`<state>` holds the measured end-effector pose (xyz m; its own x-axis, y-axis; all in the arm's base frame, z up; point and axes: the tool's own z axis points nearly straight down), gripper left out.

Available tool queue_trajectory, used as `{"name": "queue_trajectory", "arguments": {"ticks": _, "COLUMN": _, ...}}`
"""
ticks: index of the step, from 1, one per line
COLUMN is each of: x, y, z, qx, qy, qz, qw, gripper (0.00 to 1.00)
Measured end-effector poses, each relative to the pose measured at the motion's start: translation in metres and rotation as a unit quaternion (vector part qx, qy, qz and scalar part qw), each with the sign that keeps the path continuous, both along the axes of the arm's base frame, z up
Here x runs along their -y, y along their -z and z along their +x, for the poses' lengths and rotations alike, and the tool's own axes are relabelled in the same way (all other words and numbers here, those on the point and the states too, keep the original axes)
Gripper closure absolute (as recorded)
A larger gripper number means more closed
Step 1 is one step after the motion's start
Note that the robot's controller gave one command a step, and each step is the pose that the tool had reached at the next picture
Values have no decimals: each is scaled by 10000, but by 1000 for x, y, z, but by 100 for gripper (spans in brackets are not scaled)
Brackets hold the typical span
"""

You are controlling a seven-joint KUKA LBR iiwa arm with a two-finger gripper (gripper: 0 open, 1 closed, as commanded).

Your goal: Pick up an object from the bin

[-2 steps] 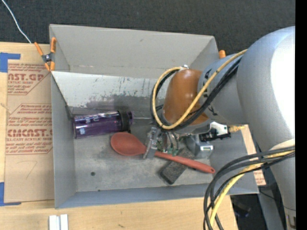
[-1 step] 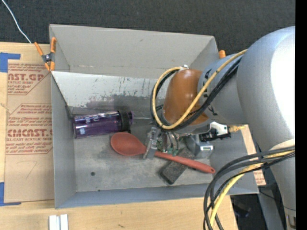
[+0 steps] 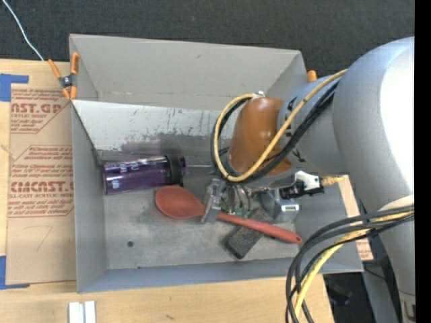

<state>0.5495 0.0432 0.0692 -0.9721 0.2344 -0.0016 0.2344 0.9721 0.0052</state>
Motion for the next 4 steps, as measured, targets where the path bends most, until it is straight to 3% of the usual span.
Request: {"name": "queue_trajectory", "arguments": {"ticks": 4, "x": 0, "y": 0, "z": 0, "qx": 0, "qy": 0, "qz": 0, "qw": 10000, "gripper": 100}}
